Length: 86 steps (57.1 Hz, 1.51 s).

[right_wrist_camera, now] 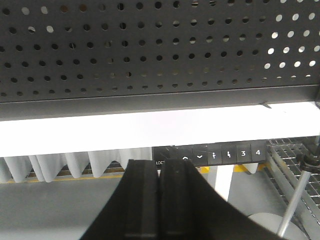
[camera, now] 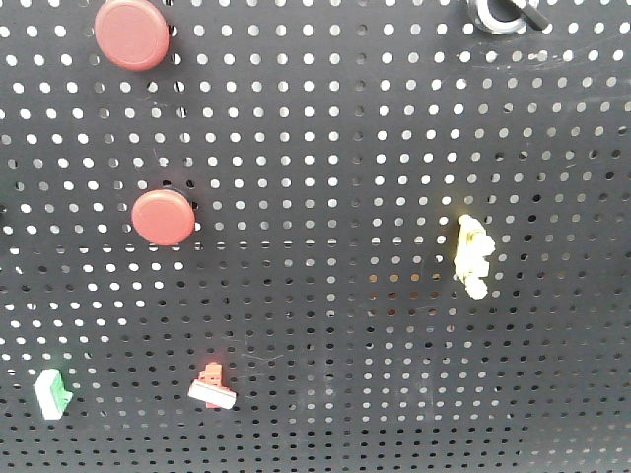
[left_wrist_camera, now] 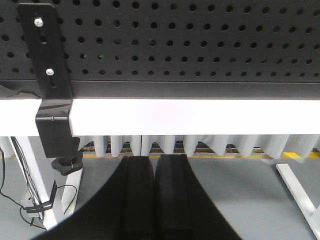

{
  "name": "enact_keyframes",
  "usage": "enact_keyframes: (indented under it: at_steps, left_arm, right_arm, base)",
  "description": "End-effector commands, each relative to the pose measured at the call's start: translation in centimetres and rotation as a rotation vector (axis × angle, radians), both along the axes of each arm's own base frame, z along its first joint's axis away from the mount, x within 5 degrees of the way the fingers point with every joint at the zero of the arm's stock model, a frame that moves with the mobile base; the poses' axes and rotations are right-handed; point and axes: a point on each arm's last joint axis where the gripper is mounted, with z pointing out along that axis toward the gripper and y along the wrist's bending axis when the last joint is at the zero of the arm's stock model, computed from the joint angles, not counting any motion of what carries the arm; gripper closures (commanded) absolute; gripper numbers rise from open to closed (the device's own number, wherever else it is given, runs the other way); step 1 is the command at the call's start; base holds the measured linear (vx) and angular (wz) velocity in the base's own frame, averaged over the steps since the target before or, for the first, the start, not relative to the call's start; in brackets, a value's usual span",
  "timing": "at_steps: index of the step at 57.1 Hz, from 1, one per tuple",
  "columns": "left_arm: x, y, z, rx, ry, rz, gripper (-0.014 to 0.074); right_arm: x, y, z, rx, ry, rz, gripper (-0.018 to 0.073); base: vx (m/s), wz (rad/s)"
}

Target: Rotate knob clockwise with right arm

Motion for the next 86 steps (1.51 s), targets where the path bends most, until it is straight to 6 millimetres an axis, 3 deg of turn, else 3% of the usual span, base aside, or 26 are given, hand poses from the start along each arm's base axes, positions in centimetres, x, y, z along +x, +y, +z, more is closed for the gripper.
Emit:
enact_keyframes:
  at_steps: [1,19,29,38,49,57,63,75,79,86]
  left_arm:
    - [0.1,0.1,0.4,-0.013,-0.075,0.012,0.0603]
    - [0.1,0.1,0.4,-0.013,-0.075,0.012,0.0603]
    - [0.1,0.1,0.4,-0.013,-0.075,0.012,0.0603]
    - [0.1,0.1,0.4,-0.013,-0.074,0.012,0.0603]
    - [0.1,0.1,0.4,-0.013,-0.074,0.012,0.0603]
    - [0.1,0.1,0.4,-0.013,-0.074,0.012,0.0603]
    - [0.1,0.1,0.4,-0.013,-0.074,0.012,0.0603]
    - [0.1,0.1,0.4,-0.013,-0.074,0.012,0.0603]
    - [0.1,0.1,0.4,-0.013,-0.074,0.012,0.0603]
    - [0.1,0.1,0.4,-0.013,-0.074,0.012,0.0603]
  right_arm:
    - [0.1,-0.1,0.7,-0.046,-0.091,0.004,0.0568]
    - [0.0,0.0,3.9,-0.092,-0.446,0.003,0.0568]
    - [-0.2,0.0,4.9,-0.1,-0.556,0.001,0.0568]
    - [-0.8,-0.1,6.3,0.005,-0.736,-0.011,0.0568]
    - [-1.1,-0.1,8.1,0.121,-0.684,-0.006,0.0568]
    - [-1.9,0.1,12.8,0.005,-0.597,0.0,0.0568]
    - [-2.0,0.1,18.4,-0.081,-0.61,-0.008,0.0568]
    - [1.9,-0.2,28.3,-0.058,-0.593,-0.011,0.0568]
    - [3.1,-0.2,30.3,0.003,-0.606,-0.002,0.0568]
    - [4.5,-0.1,31.9,0.122,-0.616,0.018,0.0568]
  base:
    - [0.0,0.0]
    - [0.0,0.0]
    - [0.0,0.0]
    - [0.0,0.0]
    - [0.0,0.0]
    - [0.0,0.0]
    - [0.0,0.0]
    - [0.0,0.0]
    - [0.0,0.0]
    - [0.0,0.0]
